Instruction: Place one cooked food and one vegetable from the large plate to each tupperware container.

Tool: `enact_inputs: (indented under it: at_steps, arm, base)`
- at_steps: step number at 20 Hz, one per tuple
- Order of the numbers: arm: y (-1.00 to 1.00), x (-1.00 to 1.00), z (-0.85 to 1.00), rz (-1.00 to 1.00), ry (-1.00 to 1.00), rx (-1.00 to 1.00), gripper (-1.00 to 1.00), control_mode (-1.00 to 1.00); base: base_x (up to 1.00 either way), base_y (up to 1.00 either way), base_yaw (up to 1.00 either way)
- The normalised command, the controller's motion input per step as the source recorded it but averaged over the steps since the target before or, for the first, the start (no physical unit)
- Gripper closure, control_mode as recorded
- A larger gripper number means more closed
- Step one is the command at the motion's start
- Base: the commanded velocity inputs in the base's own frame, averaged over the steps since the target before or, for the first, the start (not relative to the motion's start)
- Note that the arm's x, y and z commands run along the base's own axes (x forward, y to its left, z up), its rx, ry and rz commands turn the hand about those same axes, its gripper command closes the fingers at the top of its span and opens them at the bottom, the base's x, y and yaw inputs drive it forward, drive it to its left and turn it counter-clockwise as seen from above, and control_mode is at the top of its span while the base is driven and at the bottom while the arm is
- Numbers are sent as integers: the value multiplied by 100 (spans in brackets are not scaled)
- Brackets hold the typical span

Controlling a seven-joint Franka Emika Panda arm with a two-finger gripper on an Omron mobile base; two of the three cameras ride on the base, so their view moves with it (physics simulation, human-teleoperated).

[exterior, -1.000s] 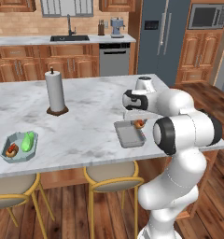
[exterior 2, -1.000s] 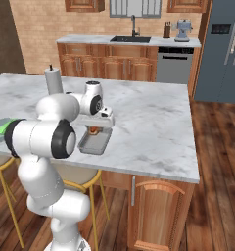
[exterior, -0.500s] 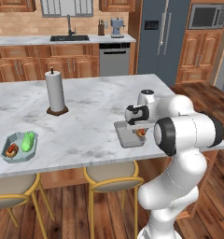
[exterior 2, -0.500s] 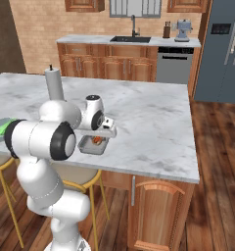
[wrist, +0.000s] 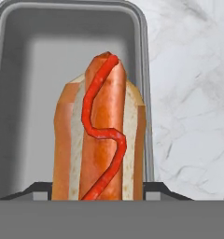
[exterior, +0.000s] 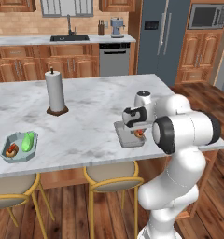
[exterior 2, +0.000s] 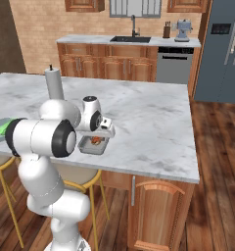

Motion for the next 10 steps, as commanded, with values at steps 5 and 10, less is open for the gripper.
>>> enact_inputs:
  at_steps: [5, 10]
  arm:
    - [0, 5, -9, 0, 0, 0, 100, -100]
    - [1, 1, -14, 0, 0, 0, 100, -100]
  base:
    - [0, 0, 0]
    - [0, 0, 0]
